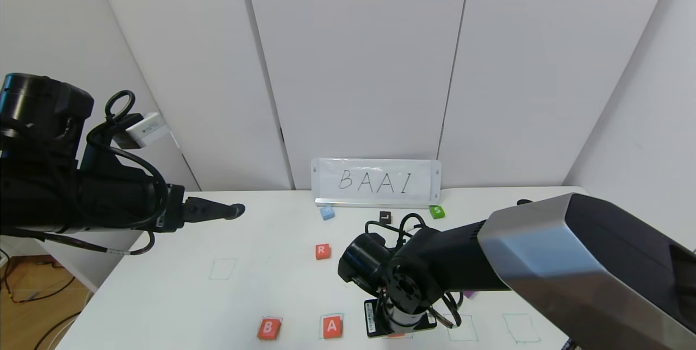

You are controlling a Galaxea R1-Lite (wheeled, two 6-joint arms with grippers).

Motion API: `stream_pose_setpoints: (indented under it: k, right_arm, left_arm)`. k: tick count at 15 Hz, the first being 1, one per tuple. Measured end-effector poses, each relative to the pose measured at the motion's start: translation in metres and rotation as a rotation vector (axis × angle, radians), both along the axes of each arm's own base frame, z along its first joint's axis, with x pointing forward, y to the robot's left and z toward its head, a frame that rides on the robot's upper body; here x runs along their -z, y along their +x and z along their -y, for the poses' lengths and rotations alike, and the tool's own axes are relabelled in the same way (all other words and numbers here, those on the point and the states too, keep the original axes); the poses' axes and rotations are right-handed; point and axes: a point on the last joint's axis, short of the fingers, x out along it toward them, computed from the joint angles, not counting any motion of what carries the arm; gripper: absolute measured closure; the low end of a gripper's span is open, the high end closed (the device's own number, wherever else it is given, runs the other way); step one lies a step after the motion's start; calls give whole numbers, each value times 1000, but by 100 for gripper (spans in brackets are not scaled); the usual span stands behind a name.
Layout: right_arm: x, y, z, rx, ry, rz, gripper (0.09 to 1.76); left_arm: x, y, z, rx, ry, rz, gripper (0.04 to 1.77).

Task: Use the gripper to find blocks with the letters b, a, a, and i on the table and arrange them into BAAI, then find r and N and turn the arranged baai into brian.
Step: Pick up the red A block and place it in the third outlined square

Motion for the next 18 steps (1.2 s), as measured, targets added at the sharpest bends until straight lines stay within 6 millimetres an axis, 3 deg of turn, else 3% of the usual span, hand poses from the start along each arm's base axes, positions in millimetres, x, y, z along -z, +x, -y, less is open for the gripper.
stream_pose_setpoints:
  k: [8,13,18]
  right_arm:
    - [2,2,0,0,0,0,131]
    - [2,2,0,0,-1,-2,79]
    - [0,1,-1,-3,1,-1,48]
  left_arm:
    - [0,0,0,-1,0,1,9]
    - [-1,0,-2,-6,0,2,9]
    - [-1,0,-2,-7,0,3,9]
